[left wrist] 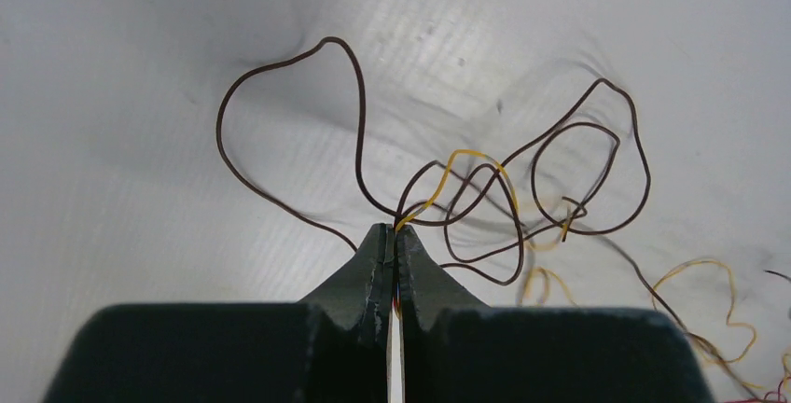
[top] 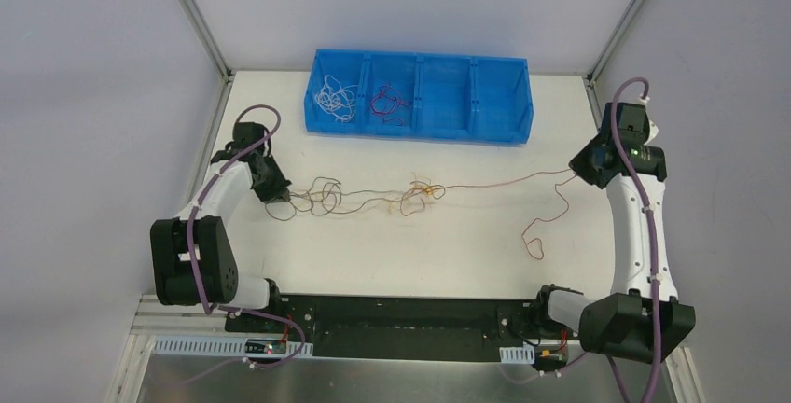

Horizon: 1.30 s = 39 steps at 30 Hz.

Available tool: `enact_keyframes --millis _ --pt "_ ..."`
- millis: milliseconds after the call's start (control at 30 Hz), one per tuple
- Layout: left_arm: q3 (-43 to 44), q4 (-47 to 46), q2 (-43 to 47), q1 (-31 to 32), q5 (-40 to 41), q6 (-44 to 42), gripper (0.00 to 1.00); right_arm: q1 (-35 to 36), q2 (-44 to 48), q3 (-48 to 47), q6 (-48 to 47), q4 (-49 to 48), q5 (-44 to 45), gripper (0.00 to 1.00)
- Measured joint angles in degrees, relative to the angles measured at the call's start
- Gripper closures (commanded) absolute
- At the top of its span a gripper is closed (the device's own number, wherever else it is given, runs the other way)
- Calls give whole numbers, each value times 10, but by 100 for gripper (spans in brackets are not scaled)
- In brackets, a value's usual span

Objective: Untangle the cables

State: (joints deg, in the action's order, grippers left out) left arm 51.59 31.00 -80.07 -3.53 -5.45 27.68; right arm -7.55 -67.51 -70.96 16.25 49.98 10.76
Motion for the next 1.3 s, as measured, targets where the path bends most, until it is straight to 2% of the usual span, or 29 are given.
enact_keyframes --millis 167,333,433,500,567,700,867,967,1000,1067,1133,1300 --pt "0 2 0 -50 5 -2 100 -31 24 0 2 -1 9 100" --pt "0 2 -10 -55 5 -3 100 -40 29 -1 4 -1 10 100" --pt "0 -1 -20 -55 -30 -7 100 -44 28 -1 8 -4 -12 100" --pt "0 -8 -24 -47 -67 -12 100 -44 27 -1 13 -9 -56 100" --pt "2 -14 -25 -12 -92 -21 100 -43 21 -1 17 -12 -105 100" --pt "23 -21 -14 97 -140 -44 100 -23 9 1 17 -14 -156 100" --pt "54 -22 18 156 -186 -49 100 56 -16 13 12 -15 -180 99" --pt "71 -21 47 177 -199 -48 100 122 -54 20 8 -17 -182 59" --pt "80 -21 60 184 -203 -47 100 144 -68 21 2 -17 -183 49" --pt "93 -20 79 190 -210 -46 100 170 -84 22 3 -18 -187 37" --pt "113 -20 97 193 -216 -44 100 190 -87 22 2 -21 -192 32" --pt "134 -22 108 202 -228 -38 100 270 -87 7 10 -52 -224 31"
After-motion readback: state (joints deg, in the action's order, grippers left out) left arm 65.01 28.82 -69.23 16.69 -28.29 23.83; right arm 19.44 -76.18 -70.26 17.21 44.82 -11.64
